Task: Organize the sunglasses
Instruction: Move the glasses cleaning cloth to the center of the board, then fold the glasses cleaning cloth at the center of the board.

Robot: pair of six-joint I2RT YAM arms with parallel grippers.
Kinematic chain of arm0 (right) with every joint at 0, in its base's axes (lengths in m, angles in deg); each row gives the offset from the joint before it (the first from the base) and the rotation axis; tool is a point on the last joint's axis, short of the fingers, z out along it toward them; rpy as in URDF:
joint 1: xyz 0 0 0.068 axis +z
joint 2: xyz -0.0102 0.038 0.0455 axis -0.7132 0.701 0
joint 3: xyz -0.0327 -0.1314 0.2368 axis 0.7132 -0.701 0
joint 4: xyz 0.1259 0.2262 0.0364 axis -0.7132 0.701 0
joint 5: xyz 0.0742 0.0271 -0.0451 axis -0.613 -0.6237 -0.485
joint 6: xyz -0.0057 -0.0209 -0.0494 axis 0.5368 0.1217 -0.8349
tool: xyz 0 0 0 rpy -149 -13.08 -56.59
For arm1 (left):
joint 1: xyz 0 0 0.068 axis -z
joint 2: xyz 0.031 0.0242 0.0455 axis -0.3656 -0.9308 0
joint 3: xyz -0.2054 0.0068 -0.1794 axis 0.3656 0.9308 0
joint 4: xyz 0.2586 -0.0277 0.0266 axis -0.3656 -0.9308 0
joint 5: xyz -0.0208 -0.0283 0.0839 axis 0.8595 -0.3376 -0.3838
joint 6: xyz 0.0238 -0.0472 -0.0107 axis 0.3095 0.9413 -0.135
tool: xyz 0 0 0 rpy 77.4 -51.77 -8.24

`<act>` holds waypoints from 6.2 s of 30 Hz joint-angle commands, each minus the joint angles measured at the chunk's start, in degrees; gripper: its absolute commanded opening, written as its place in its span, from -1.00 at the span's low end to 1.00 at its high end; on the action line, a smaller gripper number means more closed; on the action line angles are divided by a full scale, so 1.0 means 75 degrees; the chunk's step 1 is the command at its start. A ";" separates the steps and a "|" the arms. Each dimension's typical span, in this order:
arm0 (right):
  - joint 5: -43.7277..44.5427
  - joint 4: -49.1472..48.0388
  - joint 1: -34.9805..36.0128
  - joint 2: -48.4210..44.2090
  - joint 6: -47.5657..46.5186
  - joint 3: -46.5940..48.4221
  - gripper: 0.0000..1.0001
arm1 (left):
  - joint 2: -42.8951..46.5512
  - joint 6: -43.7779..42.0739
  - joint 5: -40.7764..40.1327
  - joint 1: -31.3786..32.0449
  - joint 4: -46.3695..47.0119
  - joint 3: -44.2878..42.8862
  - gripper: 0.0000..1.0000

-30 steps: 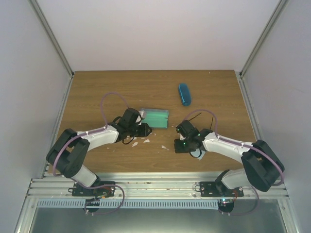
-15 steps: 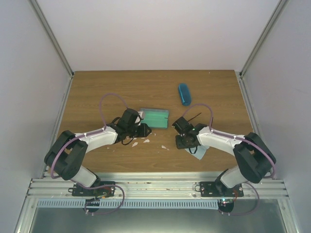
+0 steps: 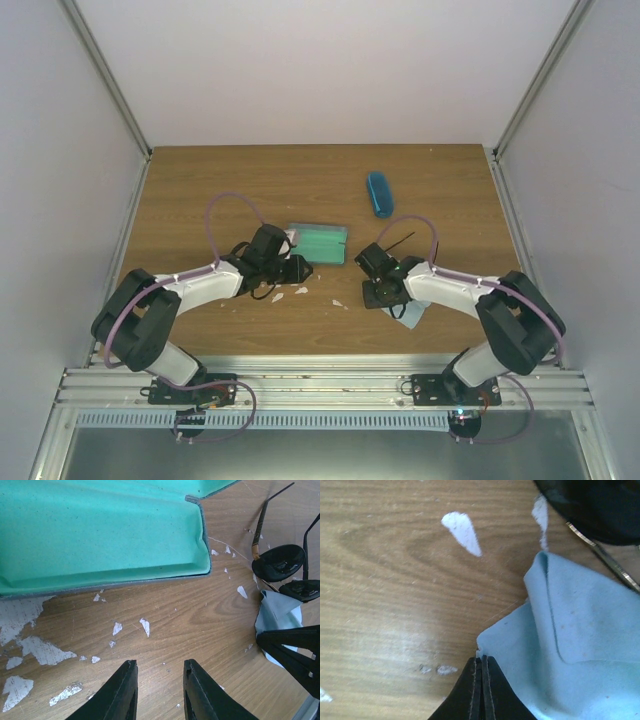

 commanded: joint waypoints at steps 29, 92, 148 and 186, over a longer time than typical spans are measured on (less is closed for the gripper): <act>-0.3293 -0.4010 0.1548 0.1480 0.1746 0.1762 -0.15 | 0.3832 0.1206 -0.1838 0.0073 -0.1053 0.2210 -0.20; 0.0647 -0.0076 0.2801 0.0394 0.0032 0.1155 -0.26 | 0.0982 0.1889 0.0864 0.1311 0.2548 0.2701 -0.60; 0.3914 0.1513 0.2389 0.1942 0.1410 0.1962 -0.87 | 0.0882 0.2318 0.0085 0.1516 0.1940 0.2719 -0.76; -0.0116 -0.1447 0.1014 0.0045 0.0332 -0.0088 -0.65 | -0.0521 0.1010 -0.2126 0.1505 0.0066 0.0833 -0.70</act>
